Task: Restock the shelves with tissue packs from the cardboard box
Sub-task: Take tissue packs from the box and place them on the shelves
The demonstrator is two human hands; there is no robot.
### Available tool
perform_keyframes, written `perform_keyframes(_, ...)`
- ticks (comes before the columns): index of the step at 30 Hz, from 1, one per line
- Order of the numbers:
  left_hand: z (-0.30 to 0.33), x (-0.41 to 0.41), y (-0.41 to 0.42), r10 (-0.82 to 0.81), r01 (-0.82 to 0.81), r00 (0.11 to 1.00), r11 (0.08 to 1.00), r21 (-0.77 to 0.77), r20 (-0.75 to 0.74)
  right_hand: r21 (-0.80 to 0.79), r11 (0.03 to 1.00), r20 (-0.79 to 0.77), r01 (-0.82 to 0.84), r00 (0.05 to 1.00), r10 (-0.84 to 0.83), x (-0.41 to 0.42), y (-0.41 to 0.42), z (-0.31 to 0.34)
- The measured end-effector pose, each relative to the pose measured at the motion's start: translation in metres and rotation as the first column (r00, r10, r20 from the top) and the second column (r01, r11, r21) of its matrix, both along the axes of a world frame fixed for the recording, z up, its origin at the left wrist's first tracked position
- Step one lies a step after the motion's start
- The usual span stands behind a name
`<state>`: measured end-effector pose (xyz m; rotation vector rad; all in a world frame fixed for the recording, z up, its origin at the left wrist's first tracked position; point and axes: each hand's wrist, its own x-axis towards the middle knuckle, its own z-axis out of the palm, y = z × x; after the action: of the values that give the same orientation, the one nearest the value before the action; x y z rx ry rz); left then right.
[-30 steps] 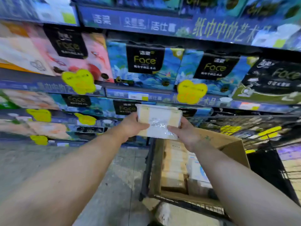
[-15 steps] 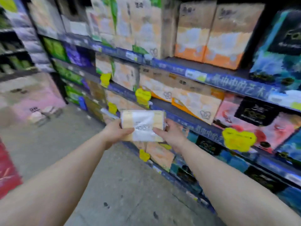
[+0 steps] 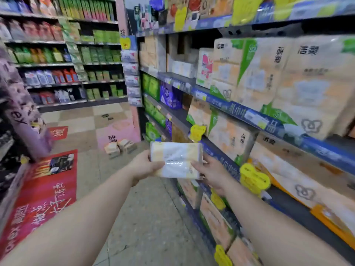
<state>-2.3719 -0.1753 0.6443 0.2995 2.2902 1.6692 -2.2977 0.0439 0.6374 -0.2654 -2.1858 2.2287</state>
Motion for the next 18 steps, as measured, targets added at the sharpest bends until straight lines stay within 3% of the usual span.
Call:
perform_keyframes(5, 0.03, -0.108, -0.004, 0.125, -0.123, 0.989, 0.992, 0.021, -0.077, 0.075, 0.992, -0.043, -0.106, 0.993, 0.109, -0.135, 0.001, 0.029)
perform_keyframes(11, 0.04, -0.218, -0.052, 0.269, -0.269, 0.962, 0.963, 0.015, -0.051, 0.137, 0.972, -0.099, -0.192, 0.973, 0.206, -0.279, -0.042, 0.035)
perform_keyframes(18, 0.037, -0.379, -0.086, 0.228, -0.225, 0.969, 0.973, 0.045, -0.093, 0.138, 0.984, -0.147, -0.113, 0.98, 0.133, -0.44, -0.086, 0.025)
